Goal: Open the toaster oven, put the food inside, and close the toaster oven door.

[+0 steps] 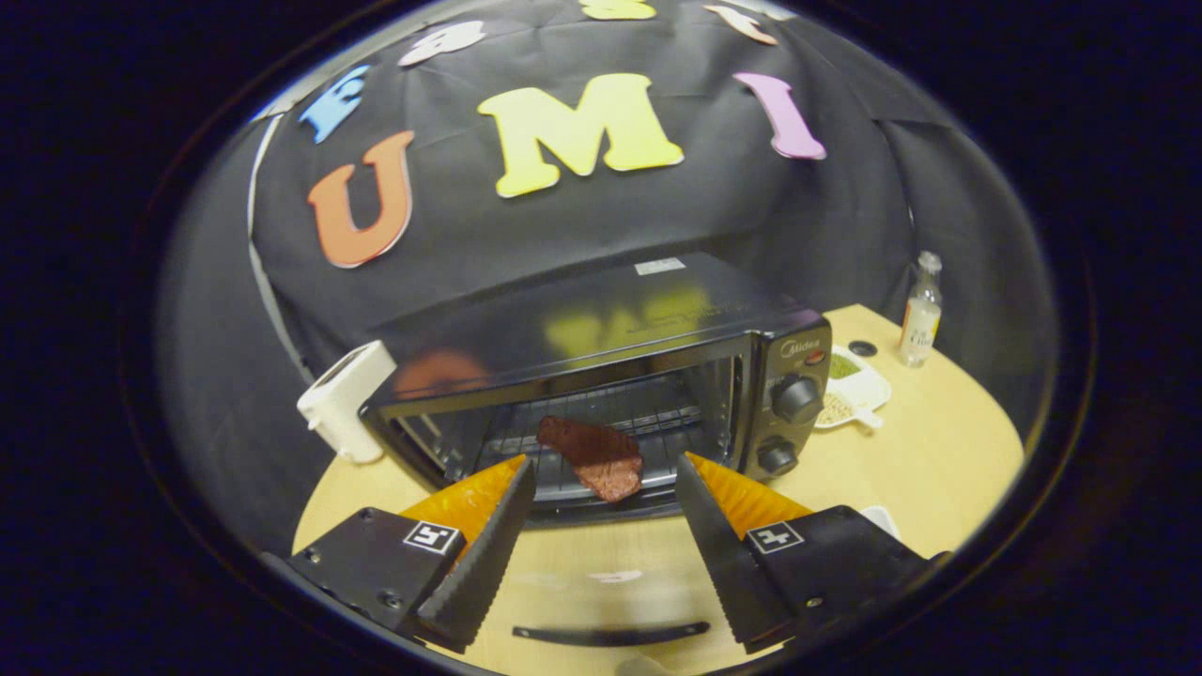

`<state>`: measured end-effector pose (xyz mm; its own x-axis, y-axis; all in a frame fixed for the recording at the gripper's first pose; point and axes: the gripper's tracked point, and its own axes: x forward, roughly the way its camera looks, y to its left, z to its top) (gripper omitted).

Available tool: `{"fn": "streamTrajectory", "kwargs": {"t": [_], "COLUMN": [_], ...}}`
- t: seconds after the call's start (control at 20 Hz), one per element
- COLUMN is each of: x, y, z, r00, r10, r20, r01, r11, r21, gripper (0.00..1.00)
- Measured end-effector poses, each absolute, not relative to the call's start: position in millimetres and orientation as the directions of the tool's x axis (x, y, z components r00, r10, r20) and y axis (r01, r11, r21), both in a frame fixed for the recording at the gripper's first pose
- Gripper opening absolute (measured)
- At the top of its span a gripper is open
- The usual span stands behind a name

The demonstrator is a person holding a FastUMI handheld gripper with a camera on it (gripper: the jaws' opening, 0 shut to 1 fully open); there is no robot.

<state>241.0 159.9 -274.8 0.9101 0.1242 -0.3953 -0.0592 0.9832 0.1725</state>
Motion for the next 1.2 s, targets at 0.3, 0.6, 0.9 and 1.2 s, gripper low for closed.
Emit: {"fn": "streamTrajectory", "kwargs": {"t": [0.3, 0.6, 0.9, 1.2], "x": [168, 104, 71, 71], "y": [165, 158, 146, 161], "z": [-259, -285, -346, -398], "r00": [0.878, 0.827, 0.751, 0.683], "r10": [0.188, 0.184, 0.16, 0.167], "r20": [-0.44, -0.531, -0.64, -0.711], "r01": [-0.188, -0.214, -0.211, -0.228], "r11": [0.981, 0.977, 0.978, 0.974], "r21": [0.045, 0.006, -0.004, 0.009], "gripper": [0.97, 0.97, 0.97, 0.97]}}
